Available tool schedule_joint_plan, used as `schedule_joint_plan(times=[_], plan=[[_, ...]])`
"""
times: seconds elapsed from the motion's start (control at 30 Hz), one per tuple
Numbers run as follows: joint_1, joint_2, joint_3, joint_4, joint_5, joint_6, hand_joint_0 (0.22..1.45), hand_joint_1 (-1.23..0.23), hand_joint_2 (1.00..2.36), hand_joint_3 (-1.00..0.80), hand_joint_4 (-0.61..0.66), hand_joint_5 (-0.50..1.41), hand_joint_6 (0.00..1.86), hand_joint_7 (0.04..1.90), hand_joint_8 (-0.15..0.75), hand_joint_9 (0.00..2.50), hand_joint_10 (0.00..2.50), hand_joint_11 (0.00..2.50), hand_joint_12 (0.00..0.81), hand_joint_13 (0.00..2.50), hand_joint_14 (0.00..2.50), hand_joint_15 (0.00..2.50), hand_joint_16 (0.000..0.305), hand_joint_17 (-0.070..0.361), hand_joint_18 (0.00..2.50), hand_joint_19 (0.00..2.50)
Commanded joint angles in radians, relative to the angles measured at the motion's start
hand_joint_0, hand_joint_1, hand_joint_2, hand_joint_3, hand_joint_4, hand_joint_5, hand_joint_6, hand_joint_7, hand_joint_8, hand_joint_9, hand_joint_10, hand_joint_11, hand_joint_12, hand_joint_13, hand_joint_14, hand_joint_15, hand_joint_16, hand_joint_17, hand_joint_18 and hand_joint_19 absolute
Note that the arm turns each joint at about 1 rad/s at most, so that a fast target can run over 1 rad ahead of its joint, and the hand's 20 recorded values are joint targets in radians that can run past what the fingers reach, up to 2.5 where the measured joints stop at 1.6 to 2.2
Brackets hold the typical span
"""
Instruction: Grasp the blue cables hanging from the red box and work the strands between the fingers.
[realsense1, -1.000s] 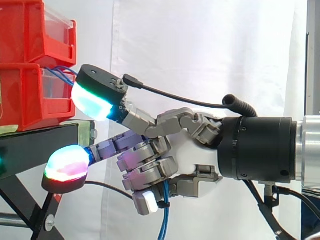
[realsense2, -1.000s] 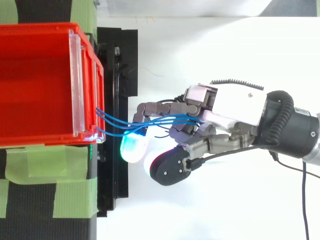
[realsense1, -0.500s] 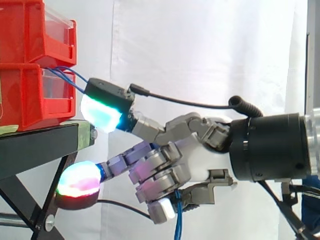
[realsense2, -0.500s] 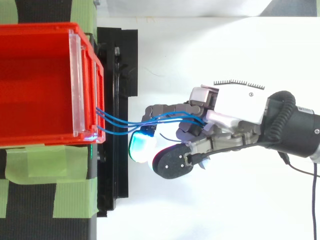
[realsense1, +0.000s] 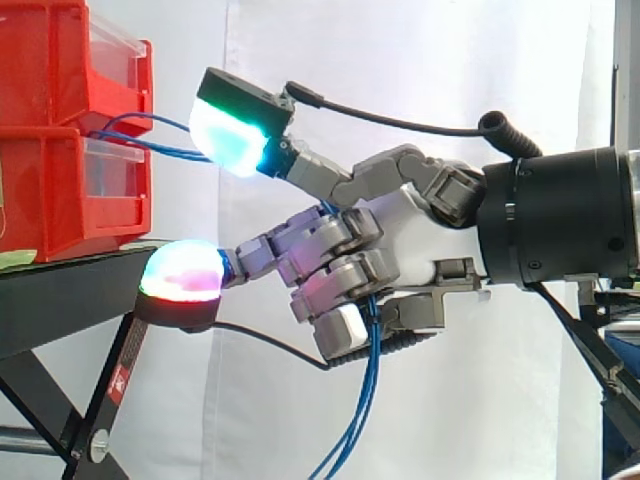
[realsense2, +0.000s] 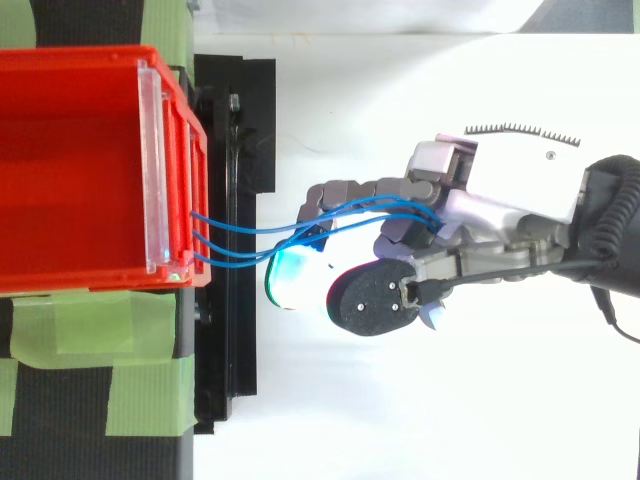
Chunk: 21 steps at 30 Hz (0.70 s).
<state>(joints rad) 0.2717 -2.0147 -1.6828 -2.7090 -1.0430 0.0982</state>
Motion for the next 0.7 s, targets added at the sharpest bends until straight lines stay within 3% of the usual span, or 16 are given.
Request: schedule_joint_plan(times=[0.0, 0.37, 0.67], plan=[[-0.005, 0.010, 0.000, 0.005, 0.006, -0.002, 0.77, -0.55, 1.00, -1.00, 0.30, 0.15, 0.07, 1.35, 0.548, 1.37, 2.50, 2.50, 0.622, 1.80, 2.50, 1.61, 0.222, 0.167, 2.42, 0.66], [-0.009, 0.065, 0.000, 0.002, 0.026, -0.044, 0.77, -0.55, 1.00, -1.00, 0.30, 0.16, 0.07, 1.35, 0.548, 1.37, 2.50, 2.50, 0.622, 1.80, 2.50, 1.61, 0.222, 0.167, 2.42, 0.66], [-0.029, 0.065, 0.000, 0.003, 0.040, -0.041, 0.77, -0.55, 1.00, -1.00, 0.30, 0.16, 0.07, 1.34, 0.548, 1.37, 2.50, 2.50, 0.622, 1.80, 2.50, 1.61, 0.222, 0.167, 2.42, 0.66]])
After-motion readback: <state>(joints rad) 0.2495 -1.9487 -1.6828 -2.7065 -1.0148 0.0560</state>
